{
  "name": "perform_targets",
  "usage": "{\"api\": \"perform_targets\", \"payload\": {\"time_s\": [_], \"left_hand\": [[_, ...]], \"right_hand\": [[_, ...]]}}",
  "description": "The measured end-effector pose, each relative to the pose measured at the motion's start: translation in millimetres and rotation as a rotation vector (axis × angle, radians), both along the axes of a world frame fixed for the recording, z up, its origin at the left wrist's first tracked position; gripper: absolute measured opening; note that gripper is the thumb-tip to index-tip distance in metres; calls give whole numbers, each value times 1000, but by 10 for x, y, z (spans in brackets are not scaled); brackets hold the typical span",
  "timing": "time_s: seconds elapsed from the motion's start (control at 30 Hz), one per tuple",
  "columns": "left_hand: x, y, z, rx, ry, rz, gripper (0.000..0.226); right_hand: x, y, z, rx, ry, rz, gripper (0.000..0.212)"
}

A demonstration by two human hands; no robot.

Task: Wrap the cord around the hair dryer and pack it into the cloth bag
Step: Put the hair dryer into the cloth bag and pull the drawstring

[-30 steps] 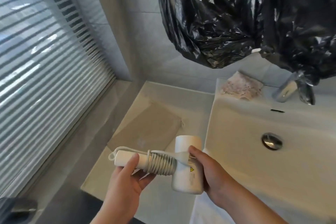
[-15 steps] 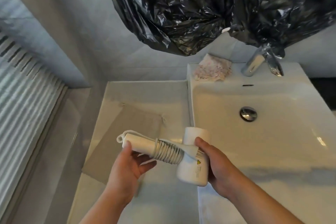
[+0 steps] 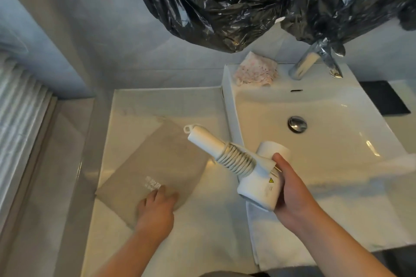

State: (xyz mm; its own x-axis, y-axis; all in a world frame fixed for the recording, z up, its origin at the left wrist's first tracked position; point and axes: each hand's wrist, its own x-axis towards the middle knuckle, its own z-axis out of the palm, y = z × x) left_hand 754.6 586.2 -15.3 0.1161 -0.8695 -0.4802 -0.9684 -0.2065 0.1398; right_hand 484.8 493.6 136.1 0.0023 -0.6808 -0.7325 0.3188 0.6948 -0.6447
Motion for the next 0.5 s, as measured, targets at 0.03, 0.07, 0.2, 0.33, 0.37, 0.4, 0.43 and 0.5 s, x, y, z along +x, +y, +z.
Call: {"api": "perform_targets", "payload": {"time_s": [0.03, 0.07, 0.2, 0.33, 0.37, 0.4, 0.43, 0.5], "left_hand": [[66, 16, -73, -21, 4, -39, 40], [127, 24, -131, -35, 30, -45, 35], [323, -33, -41, -207, 77, -186, 14], [486, -71, -67, -125, -10, -247, 35], [494, -86, -64, -93, -38, -210, 40], [485, -96, -48, -79, -64, -169, 43], [464, -102, -34, -62, -64, -124, 42], [350, -116, 16, -94, 1, -46, 36]], "right_hand": [[14, 10, 12, -1, -9, -16, 53], [30, 20, 25, -3, -20, -28, 48], [86, 80, 70, 1, -40, -62, 44], [114, 162, 76, -3, -35, -90, 45], [117, 187, 78, -5, -31, -95, 45], [122, 211, 76, -5, -26, -102, 45], [128, 240, 78, -5, -21, -110, 45], [136, 300, 70, -4, -12, -124, 44]]}}
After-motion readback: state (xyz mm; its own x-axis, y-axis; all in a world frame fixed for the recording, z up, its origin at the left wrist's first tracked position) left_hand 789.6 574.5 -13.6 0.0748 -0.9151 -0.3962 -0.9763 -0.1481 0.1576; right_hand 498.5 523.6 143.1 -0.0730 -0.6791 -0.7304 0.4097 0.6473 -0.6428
